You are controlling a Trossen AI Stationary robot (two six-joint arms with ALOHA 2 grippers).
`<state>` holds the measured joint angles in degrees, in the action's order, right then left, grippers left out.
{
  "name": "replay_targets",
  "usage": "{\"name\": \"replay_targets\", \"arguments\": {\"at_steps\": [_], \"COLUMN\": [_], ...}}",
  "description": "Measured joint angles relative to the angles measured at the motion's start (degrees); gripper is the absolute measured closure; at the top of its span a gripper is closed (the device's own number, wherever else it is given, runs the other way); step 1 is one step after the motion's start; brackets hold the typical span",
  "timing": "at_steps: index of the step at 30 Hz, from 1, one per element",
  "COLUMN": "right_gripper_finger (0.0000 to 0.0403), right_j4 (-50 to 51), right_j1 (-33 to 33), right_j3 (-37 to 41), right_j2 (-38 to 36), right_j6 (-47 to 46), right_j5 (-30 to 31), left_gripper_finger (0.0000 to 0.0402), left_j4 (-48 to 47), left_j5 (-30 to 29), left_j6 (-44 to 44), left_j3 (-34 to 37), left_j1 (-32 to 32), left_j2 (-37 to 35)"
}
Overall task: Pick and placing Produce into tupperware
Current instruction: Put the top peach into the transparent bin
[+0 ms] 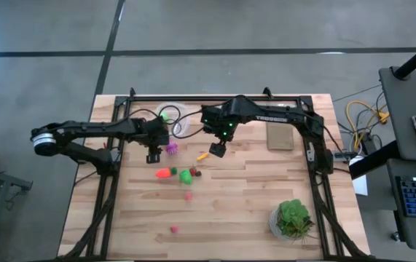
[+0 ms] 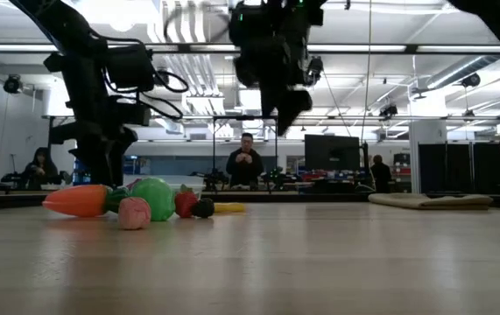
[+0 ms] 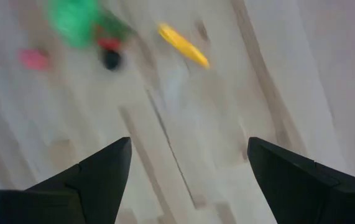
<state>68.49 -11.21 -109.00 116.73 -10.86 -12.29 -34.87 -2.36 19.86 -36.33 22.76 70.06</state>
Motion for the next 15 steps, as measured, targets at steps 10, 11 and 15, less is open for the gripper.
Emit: {"name": "replay_targets", "arguments": {"at_steps": [10, 11, 15], "right_gripper_finger": [0.009, 0.009, 0.009], "right_j4": [-17.45, -17.35, -12.36], "right_j1": [3.82, 4.07, 4.12], "right_j3": [6.89, 8.12, 12.77], "right_j2": [-21.74, -24.26, -32.96], "right_j6": [5.78, 3.67, -10.49], "right_j5": [16.59, 20.35, 28.17], "left_gripper_finger": [0.0243, 0.0243, 0.0243], "left_j4": [3.47, 3.85, 3.86], "left_j5": [0.52, 0.52, 0.45], "left_j6": [-2.05, -2.74, -3.2], "left_j3": [-0.06, -0.08, -0.05], "left_j1": [0.0, 0.0, -0.02], "left_j2": [-6.73, -7.37, -9.44]}}
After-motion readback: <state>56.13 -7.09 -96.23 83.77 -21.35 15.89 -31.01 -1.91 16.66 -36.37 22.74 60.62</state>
